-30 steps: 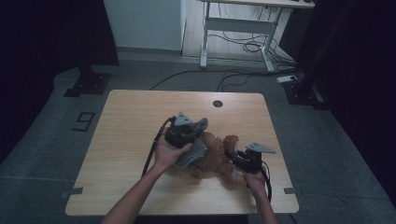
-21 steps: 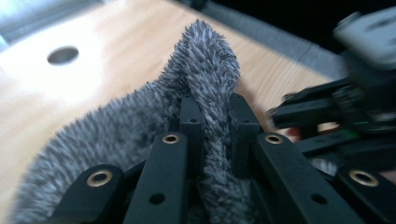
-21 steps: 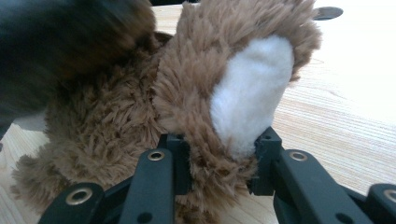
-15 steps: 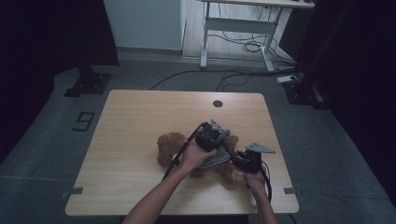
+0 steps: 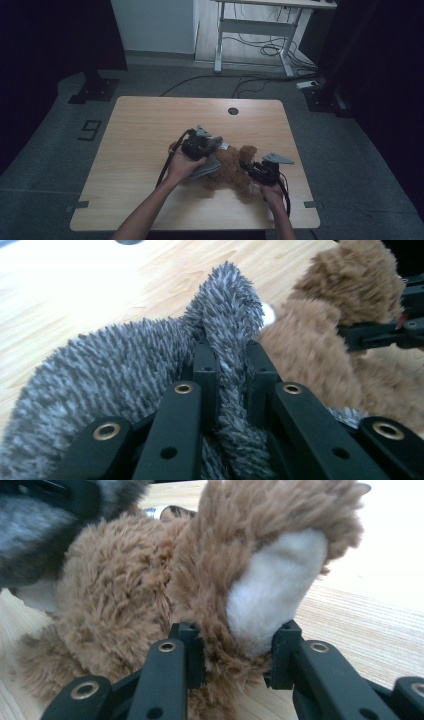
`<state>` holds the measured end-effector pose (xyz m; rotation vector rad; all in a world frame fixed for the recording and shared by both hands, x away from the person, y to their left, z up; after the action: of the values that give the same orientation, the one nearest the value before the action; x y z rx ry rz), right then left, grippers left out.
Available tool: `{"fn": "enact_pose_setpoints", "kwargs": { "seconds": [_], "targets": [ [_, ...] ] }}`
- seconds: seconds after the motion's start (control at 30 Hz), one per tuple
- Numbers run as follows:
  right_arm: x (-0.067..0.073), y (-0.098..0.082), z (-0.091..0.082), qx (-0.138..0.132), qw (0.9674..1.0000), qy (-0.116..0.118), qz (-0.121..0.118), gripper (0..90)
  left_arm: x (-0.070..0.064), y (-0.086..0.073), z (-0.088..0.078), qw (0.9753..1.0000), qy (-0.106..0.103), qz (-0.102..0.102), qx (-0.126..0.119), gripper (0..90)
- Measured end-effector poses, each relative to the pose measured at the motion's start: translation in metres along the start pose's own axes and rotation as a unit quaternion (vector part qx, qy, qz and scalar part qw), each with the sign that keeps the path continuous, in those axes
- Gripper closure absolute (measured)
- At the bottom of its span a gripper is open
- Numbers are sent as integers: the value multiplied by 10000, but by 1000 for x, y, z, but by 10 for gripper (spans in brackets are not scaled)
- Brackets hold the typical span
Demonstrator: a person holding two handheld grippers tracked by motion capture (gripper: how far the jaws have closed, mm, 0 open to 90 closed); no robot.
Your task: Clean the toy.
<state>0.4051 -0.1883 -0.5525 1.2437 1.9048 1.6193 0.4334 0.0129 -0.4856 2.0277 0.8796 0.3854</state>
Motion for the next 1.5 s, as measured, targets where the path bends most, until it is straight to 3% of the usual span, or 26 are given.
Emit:
{"fn": "enact_pose_setpoints", "kwargs": {
  "seconds": [0.2, 0.43, 0.5, 0.63, 0.97, 1.1, 1.27, 1.4, 1.5],
  "targets": [
    [-1, -2, 1, 21, 10000, -14, -6, 690, 24, -9, -26, 9995, 278, -56, -98, 792],
    [-2, -3, 1, 32, 10000, -7, 18, 692, 57, -28, -44, 9980, 393, -490, -109, 789],
    [-2, -3, 1, 26, 10000, 18, 42, 692, 63, -34, -46, 9972, 307, -651, -176, 789],
    [-1, -3, 1, 28, 10000, 26, 28, 692, 68, -37, -49, 9970, 341, -671, -195, 789],
    [-2, -3, 1, 34, 10000, -5, 19, 693, 90, -51, -61, 9941, 662, -850, -96, 789],
    [-2, -3, 1, 36, 10000, -36, 18, 694, 89, -46, -63, 9942, 652, -837, -155, 789],
    [-3, -3, 1, 27, 10000, -45, 1, 695, 76, -22, -60, 9952, 509, -747, -387, 789],
    [-3, -3, 1, 16, 10000, -37, -16, 695, 59, 1, -48, 9965, 328, -610, -468, 790],
    [-3, -3, 0, 21, 10000, -32, -41, 695, 51, 9, -32, 9977, 323, -492, -349, 789]
  ]
}}
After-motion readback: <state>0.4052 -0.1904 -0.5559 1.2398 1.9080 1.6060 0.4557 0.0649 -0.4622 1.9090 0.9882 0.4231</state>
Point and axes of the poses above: each handheld gripper's, and its own axes: z roughly forward along the jaws, y roughly out of its top, x roughly to its left, the point moved 7 cm from there along z, roughly forward along the jaws, and after that the axes turned 8 degrees about -x, right-handed, at the moved point
